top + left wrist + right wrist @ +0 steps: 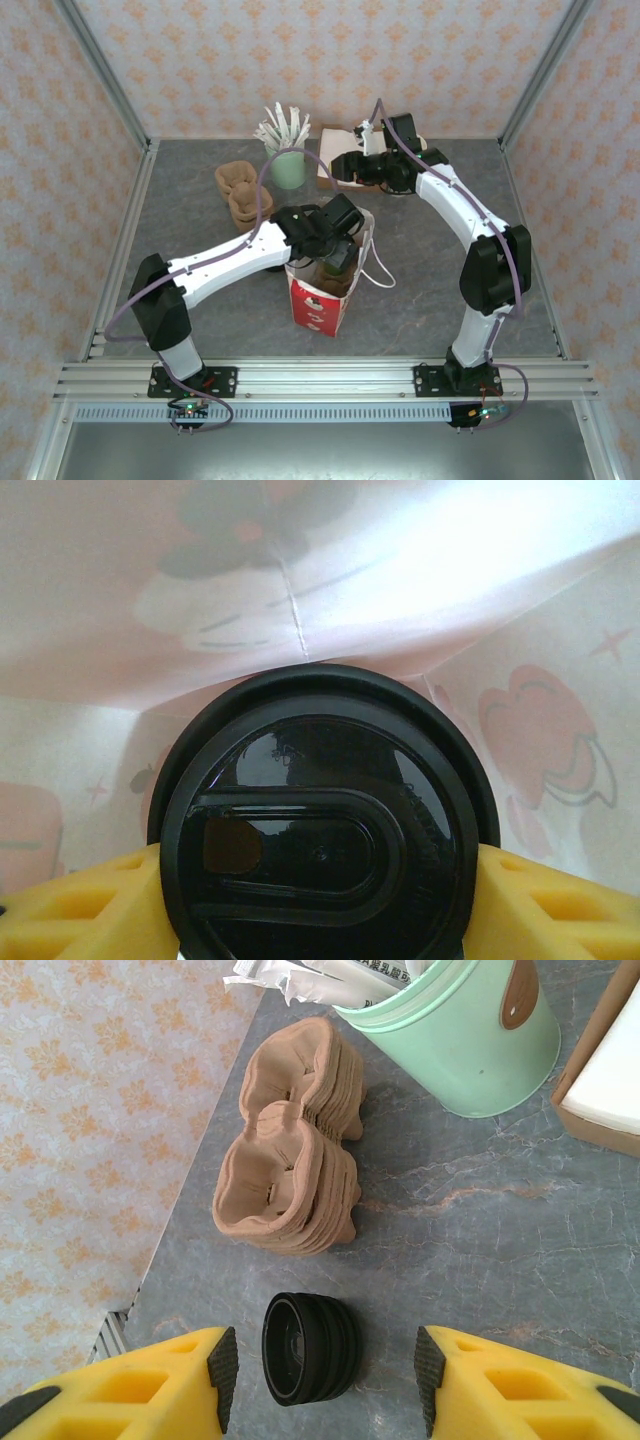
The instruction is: Pack the takeout coffee
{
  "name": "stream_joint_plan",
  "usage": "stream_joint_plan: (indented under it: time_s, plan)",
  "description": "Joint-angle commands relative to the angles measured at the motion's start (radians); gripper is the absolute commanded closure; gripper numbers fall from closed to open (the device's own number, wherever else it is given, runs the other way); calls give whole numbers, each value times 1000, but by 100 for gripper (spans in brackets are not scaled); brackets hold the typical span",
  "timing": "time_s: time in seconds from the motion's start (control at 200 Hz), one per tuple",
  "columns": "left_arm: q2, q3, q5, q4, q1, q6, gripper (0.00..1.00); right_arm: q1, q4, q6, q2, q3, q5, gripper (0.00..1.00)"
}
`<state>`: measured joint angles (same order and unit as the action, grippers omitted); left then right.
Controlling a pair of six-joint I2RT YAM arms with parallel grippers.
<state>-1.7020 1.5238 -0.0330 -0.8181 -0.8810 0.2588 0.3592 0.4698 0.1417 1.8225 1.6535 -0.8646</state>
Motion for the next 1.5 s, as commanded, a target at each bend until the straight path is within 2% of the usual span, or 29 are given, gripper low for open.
stream_joint_plan:
  time_s: [0.0,0.736,1.136,1.496]
  plan:
    - [42,1,0,7,5,-21,35,-4,-33,-17,-2,36,-8,48]
    - [25,-106,61,144,6,-58,34,16,10,-60,-30,-45,-30,49]
    - [20,-178,30,171,5,-83,34,26,-9,-57,-29,-43,-21,49]
    - [-4,-204,4,179,6,-49,34,36,-10,-53,-43,-45,-15,49]
